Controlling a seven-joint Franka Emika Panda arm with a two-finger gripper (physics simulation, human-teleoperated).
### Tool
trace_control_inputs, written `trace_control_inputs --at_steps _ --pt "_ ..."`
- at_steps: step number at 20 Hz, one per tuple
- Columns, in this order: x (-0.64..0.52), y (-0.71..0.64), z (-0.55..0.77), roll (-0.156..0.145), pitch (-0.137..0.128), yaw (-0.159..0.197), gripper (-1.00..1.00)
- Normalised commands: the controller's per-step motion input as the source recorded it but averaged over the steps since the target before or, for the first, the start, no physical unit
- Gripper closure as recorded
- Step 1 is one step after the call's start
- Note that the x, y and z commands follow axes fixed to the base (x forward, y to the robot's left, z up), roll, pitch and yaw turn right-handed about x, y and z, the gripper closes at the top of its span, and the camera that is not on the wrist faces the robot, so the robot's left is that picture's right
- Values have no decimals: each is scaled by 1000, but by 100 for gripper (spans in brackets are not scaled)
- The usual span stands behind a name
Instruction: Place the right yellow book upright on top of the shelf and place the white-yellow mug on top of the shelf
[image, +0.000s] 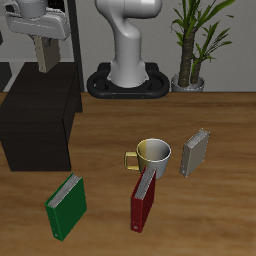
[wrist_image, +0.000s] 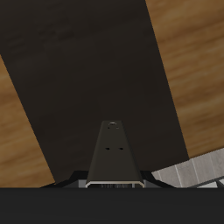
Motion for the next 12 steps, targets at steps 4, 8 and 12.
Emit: trace_control_inputs --at_steps 4,8,12 --pt "-12 -7 -107 112 34 1 100" --pt "51 26 -108 47 14 8 100" --pt "92 110 -69 19 10 32 100"
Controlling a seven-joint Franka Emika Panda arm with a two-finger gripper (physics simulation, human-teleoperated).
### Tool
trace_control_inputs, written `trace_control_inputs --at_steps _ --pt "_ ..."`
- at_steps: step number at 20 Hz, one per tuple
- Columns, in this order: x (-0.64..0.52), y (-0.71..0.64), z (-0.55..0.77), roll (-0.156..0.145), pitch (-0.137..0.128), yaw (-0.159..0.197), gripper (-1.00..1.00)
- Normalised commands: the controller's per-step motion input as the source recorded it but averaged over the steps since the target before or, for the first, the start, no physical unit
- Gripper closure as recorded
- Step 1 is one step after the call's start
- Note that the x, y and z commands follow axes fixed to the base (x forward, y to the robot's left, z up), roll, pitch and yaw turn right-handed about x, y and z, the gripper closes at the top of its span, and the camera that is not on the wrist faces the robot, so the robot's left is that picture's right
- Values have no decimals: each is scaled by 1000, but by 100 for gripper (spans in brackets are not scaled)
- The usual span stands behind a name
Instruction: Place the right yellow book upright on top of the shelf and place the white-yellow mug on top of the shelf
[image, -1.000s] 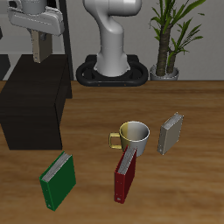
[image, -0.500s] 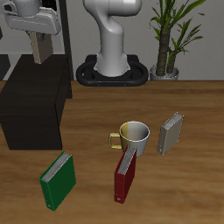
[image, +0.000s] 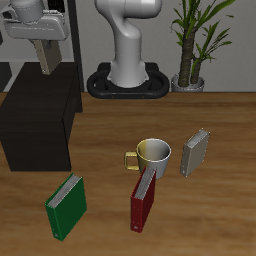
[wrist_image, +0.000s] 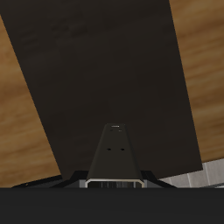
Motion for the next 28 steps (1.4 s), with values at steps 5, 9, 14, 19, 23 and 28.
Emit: trace_control_inputs --at_steps 5,9,14,19,23,28 --pt "140 7 -137 30 25 7 100" --pt "87 -78 -91 -102 5 7 -100" --pt "48 38 -15 -16 -2 18 -100" --pt "0 166 135 -40 -29 86 -100" --pt "-60 302 377 -83 -80 110 -100" --pt "-43 384 370 -83 -96 129 -100"
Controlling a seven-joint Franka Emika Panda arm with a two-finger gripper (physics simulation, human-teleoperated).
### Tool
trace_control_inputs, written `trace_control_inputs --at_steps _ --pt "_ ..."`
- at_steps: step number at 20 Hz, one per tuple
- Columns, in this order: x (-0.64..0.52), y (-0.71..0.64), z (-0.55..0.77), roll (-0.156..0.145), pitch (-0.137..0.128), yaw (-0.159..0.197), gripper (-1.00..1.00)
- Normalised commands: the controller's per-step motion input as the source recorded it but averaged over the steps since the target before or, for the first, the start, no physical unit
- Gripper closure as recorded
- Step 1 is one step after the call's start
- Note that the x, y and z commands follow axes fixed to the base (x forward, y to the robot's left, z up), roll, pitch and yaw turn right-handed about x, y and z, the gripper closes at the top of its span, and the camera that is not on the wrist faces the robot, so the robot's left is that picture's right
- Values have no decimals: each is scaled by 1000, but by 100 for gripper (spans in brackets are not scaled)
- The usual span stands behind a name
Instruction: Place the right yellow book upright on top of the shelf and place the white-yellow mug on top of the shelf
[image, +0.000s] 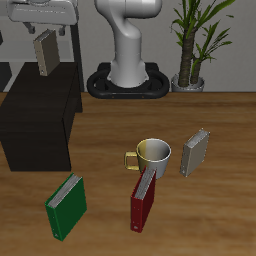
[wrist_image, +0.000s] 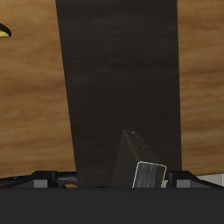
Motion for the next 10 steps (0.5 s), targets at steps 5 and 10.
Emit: trace_control_inputs --at_steps 5,10 --pt "95 635 494 -120 -121 150 -100" --pt "71 493 309 32 -32 26 -100"
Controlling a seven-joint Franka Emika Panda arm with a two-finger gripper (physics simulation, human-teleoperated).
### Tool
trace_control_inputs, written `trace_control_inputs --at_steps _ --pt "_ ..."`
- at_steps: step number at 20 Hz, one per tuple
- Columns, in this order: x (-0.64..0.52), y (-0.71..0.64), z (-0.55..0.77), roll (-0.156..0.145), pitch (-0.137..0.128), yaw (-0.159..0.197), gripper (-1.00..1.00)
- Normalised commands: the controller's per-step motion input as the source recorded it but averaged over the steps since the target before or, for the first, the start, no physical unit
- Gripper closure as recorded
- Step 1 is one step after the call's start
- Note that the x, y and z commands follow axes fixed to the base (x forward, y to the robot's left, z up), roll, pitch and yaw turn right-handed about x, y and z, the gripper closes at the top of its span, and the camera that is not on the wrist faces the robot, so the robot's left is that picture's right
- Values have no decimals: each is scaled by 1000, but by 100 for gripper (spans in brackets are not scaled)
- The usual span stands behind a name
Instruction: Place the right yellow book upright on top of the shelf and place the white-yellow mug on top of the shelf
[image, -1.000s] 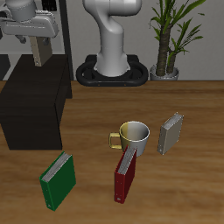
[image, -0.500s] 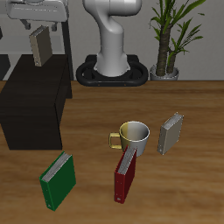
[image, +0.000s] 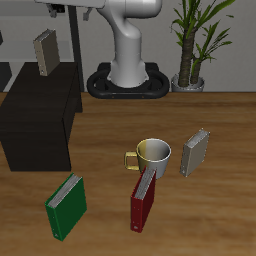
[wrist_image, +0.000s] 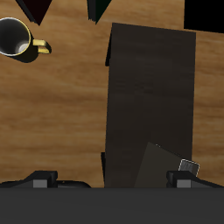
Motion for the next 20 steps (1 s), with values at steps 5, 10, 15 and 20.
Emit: trace_control_inputs --at_steps 5,10,15,20 --pt "262 665 175 13 -30 76 -100" --pt "481 531 -72 1 -28 30 -100" --pt "604 601 -173 30 17 8 -100" --pt "500 375 -86 14 11 2 -100"
